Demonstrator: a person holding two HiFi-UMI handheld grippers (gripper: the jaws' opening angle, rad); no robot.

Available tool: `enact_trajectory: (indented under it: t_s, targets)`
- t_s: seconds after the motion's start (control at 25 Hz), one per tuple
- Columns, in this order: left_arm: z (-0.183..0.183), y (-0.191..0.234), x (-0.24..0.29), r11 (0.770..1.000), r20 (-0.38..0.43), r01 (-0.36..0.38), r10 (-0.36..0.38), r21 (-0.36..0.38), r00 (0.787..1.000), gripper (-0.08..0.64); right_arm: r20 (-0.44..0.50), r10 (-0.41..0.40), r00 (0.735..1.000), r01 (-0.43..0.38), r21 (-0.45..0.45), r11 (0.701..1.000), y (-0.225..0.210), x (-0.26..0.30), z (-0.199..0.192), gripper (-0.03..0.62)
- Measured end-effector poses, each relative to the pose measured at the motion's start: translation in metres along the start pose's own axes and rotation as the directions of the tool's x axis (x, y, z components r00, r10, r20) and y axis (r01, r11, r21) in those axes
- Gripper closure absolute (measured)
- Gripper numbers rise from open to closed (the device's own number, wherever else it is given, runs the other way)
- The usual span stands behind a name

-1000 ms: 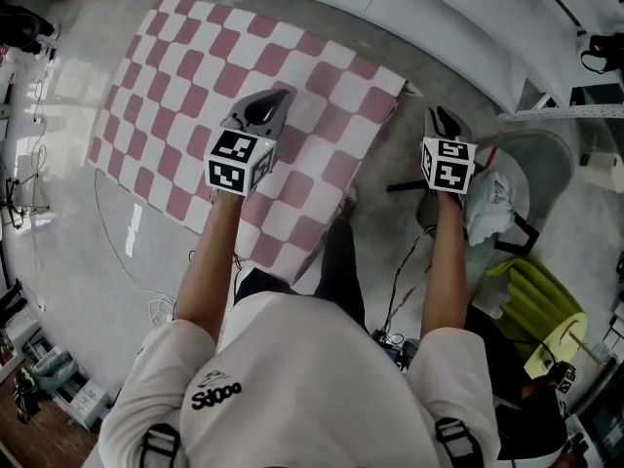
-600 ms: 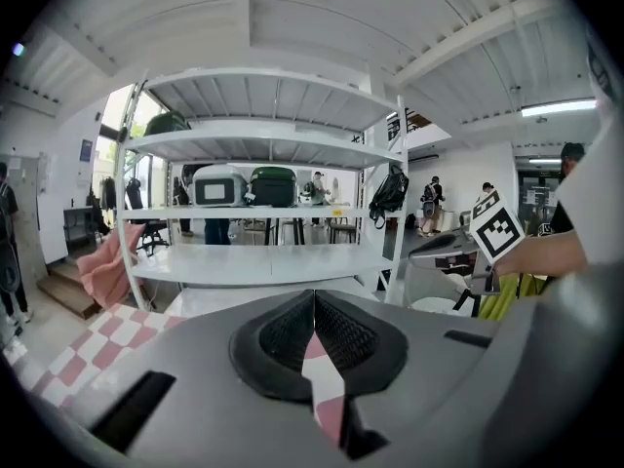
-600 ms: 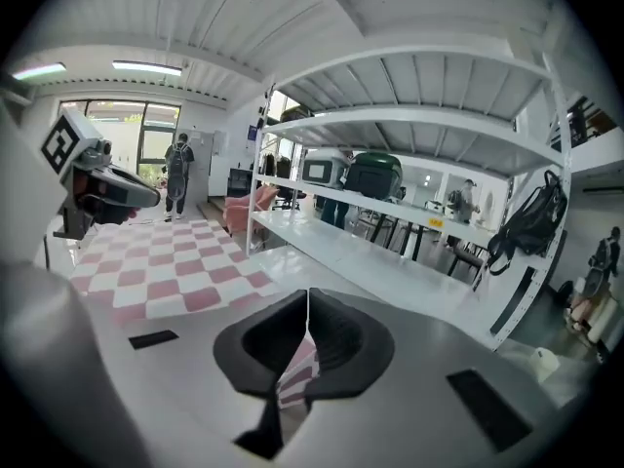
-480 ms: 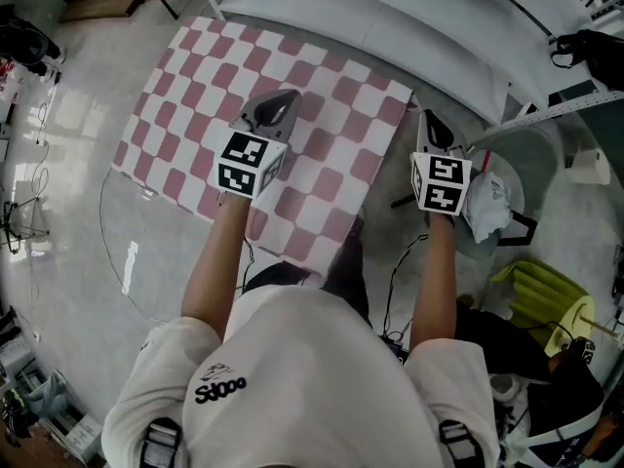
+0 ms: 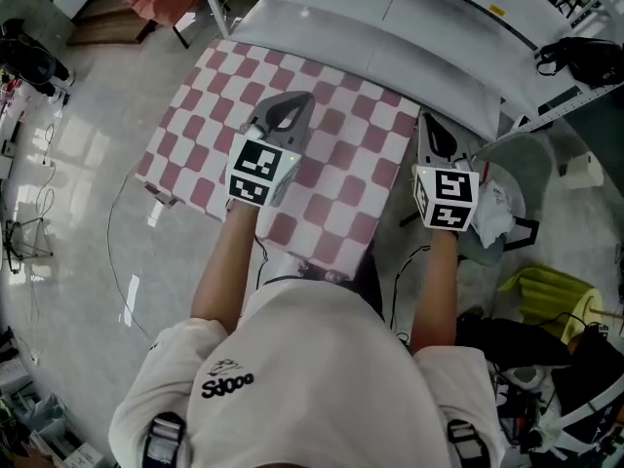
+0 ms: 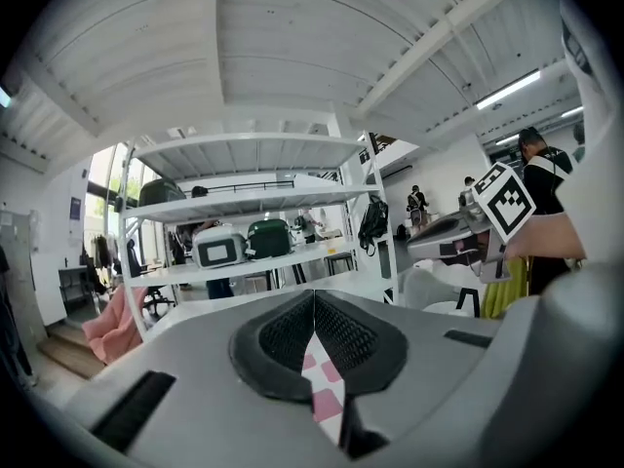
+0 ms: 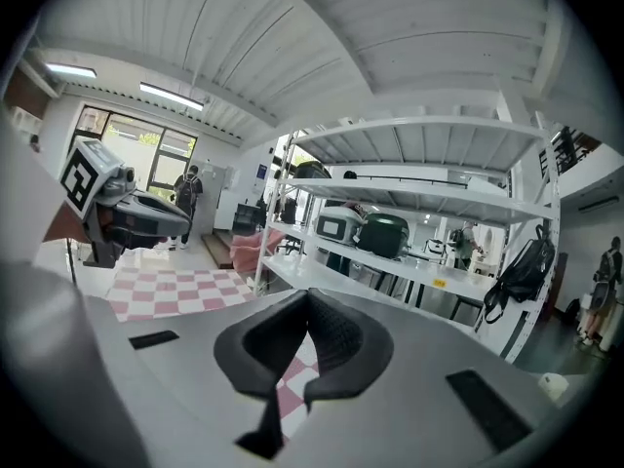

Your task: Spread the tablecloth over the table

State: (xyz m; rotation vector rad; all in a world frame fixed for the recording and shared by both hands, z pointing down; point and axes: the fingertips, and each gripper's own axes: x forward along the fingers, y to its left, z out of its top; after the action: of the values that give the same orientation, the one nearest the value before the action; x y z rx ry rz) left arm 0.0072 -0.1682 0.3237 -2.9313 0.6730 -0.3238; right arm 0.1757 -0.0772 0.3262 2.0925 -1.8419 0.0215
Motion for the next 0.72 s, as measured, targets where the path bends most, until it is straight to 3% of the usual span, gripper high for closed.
enact_trajectory:
  t_s: [0.36, 0.72]
  targets:
    - [0.044, 0.002, -0.051, 0.999, 0.113, -0.006, 0.001, 0.045, 0.994, 0.531, 0.1, -0.005, 0.995, 0.011, -0.057, 0.998, 0.034, -0.047, 0.058, 0.569]
    - [0.06, -0.004, -0.059, 0.996, 0.148, -0.016, 0.002, 0.091, 0.989, 0.531, 0.112, 0.001, 0.994, 0.009, -0.087, 0.996, 0.038, -0.057, 0.07, 0.569]
